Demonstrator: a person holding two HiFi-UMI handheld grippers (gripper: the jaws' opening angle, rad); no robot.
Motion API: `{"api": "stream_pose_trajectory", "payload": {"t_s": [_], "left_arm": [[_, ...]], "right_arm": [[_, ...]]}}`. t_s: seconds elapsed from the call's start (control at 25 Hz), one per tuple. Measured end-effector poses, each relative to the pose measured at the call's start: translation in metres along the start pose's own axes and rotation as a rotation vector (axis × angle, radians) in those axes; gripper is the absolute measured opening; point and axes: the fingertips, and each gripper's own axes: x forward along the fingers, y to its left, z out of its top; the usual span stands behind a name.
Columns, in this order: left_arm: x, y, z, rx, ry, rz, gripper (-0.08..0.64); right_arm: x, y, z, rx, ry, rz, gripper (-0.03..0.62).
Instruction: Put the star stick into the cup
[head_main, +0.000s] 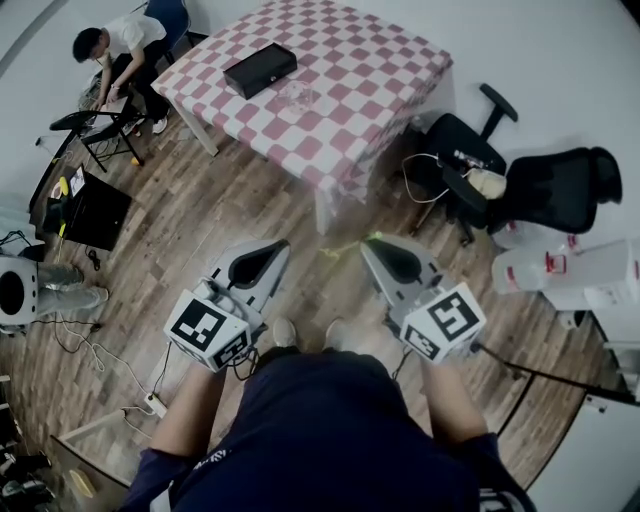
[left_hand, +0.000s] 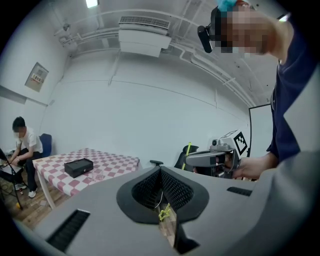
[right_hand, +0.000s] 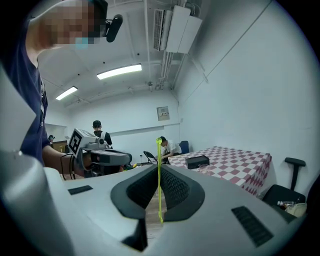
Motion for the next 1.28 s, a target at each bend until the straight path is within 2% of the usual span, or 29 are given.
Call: {"api": "stream_pose_trajectory", "payload": {"t_s": [0.36, 0.76, 1.0, 1.28], "left_arm": [[0.021, -0.032, 0.004, 0.023, -0.013, 0.034, 0.031], [0.048, -0.014, 0.003, 0.011, -0.016, 0.034, 0.031], [0.077, 0.022, -0.003, -0.022, -0.012, 0.013, 0.031], [0.118, 0.109, -0.006, -0.041, 0.011, -0.011, 0.031]], "right_arm": [[-0.034, -0.024, 0.004, -0.037, -0.023, 0.027, 0.026], [-0.026, -0.055, 0.005, -0.042, -0.014, 0.021, 0.026], [0.004, -0.084, 0.004, -0.040, 0.014, 0.002, 0.026], [0.079, -0.137, 0.005, -0.018, 0.049, -0.034, 0.026]]}}
